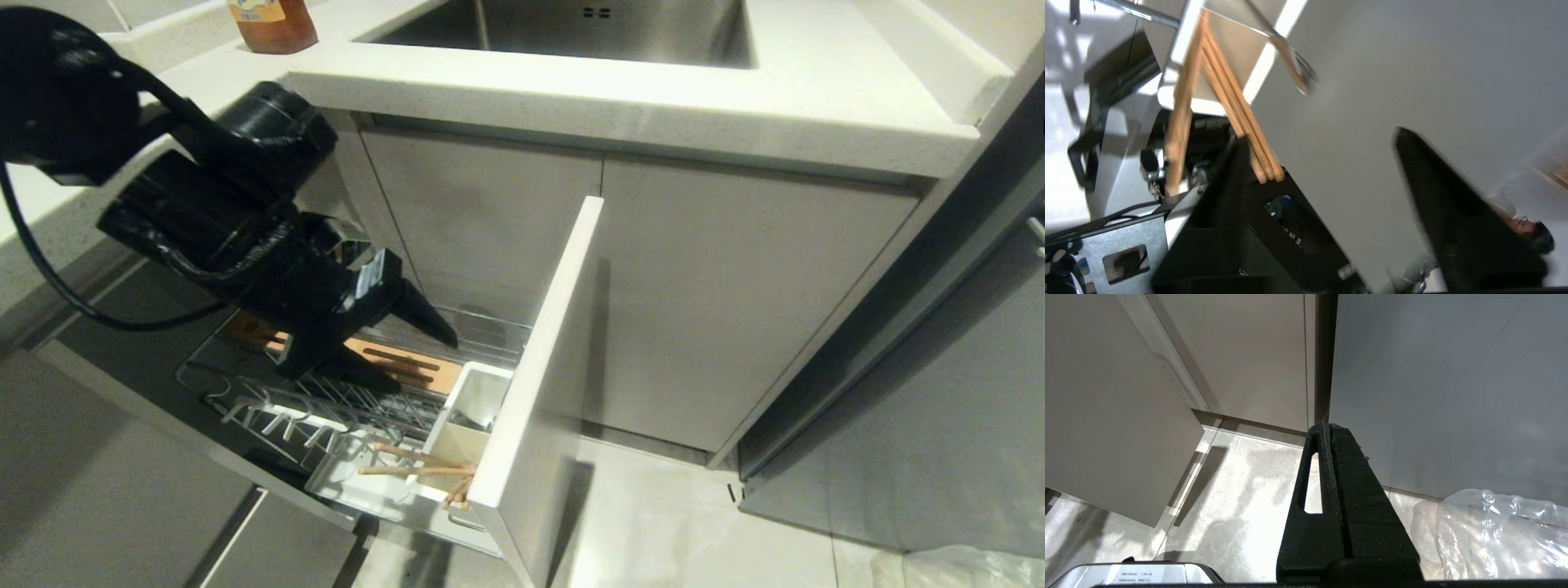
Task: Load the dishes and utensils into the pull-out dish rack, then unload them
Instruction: Pick up the bowl and place it in the cupboard
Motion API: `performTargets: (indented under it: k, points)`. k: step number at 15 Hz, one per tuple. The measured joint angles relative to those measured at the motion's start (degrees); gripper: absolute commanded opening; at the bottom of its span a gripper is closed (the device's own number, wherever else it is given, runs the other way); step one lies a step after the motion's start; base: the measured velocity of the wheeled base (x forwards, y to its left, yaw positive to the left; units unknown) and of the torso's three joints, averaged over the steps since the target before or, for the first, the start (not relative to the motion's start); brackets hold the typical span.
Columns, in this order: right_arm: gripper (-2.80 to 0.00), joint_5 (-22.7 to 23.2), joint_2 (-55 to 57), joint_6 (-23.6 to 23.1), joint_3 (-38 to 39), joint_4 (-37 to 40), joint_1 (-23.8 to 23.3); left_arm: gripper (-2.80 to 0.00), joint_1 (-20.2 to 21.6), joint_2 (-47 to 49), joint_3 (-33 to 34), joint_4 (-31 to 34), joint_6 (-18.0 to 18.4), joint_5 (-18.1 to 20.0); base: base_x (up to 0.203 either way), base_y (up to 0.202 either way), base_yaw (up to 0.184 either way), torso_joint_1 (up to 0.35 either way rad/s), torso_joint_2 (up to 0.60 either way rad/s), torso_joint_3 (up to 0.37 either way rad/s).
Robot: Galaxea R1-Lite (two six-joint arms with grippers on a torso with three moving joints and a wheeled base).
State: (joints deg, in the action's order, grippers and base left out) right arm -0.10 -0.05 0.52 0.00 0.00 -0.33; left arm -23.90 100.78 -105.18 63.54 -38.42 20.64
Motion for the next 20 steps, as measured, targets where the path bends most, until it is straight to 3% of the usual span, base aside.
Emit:
performTargets:
  k: [6,9,12,16,17,20]
  points:
    - [-2.8,0.0,0.0,0.0,0.0,0.0,-0.02,-2.8,-0.21,-15.54,0.02,-0.5,1.19,-1.66,0.0,0.0,0.0,0.0,0.0,0.0]
    - [-2.8,0.0,0.0,0.0,0.0,0.0,-0.01,-2.8,3.33,-23.73,-0.44,-1.36,6.19,-2.12,0.0,0.0,0.0,0.0,0.0,0.0]
    - [-2.8,0.0,0.0,0.0,0.0,0.0,-0.02,-2.8,14.91,-30.77,-0.59,-4.17,12.46,-2.07,0.0,0.0,0.0,0.0,0.0,0.0]
    - [-2.8,0.0,0.0,0.0,0.0,0.0,-0.02,-2.8,36.44,-38.88,0.04,-9.6,17.1,-4.23,0.0,0.0,0.0,0.0,0.0,0.0]
    - [-2.8,0.0,0.0,-0.01,0.0,0.0,-0.02,-2.8,41.53,-40.82,0.58,-10.81,18.59,-6.43,0.0,0.0,0.0,0.0,0.0,0.0]
    - [-2.8,0.0,0.0,0.0,0.0,0.0,-0.02,-2.8,55.41,-45.1,3.36,-12.11,23.87,-18.14,0.0,0.0,0.0,0.0,0.0,0.0]
